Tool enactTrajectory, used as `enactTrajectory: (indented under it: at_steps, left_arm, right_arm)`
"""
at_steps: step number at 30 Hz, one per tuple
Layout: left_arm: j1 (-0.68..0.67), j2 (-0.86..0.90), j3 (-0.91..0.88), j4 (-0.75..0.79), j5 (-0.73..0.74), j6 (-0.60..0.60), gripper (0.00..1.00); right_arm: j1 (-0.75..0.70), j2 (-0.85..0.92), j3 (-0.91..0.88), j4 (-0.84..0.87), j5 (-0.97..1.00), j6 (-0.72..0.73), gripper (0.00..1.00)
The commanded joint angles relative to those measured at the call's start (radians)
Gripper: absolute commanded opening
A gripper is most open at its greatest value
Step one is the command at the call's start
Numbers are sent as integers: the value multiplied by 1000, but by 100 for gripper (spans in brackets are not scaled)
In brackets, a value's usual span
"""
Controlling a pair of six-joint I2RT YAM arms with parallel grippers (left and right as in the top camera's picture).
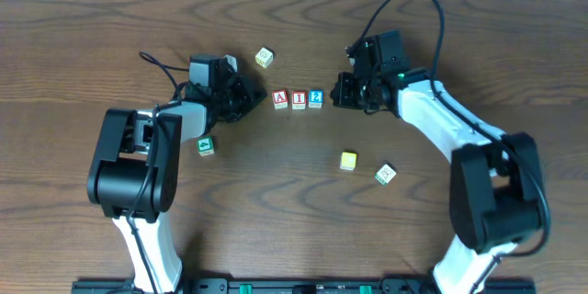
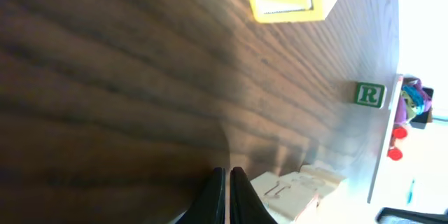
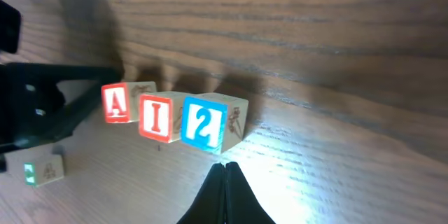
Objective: Spell out Ai2
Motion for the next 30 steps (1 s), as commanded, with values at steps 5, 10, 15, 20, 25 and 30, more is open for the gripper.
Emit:
enactTrajectory:
  at_steps: [5, 10, 15, 20, 25, 30]
  left_arm:
    - [-4, 42, 35, -4, 16, -26, 6]
    - [-4, 42, 35, -57, 21, -21, 6]
    - [-4, 42, 35, -80, 45, 17, 6]
    - [-5, 42, 35, -92, 56, 20, 6]
    - [-5, 42, 35, -98, 62, 20, 6]
    - [-5, 42, 35, -98, 64, 24, 6]
  right_arm:
    - [-35, 34, -9, 19, -25, -9, 1]
    - [-61, 84, -9, 43, -41, 14, 1]
    - [-61, 105, -9, 65, -44, 22, 1]
    - [-61, 141, -9, 87, -82, 40, 1]
    - [-61, 152, -9, 110, -83, 55, 1]
    - [-53, 154, -9, 127, -100, 55, 1]
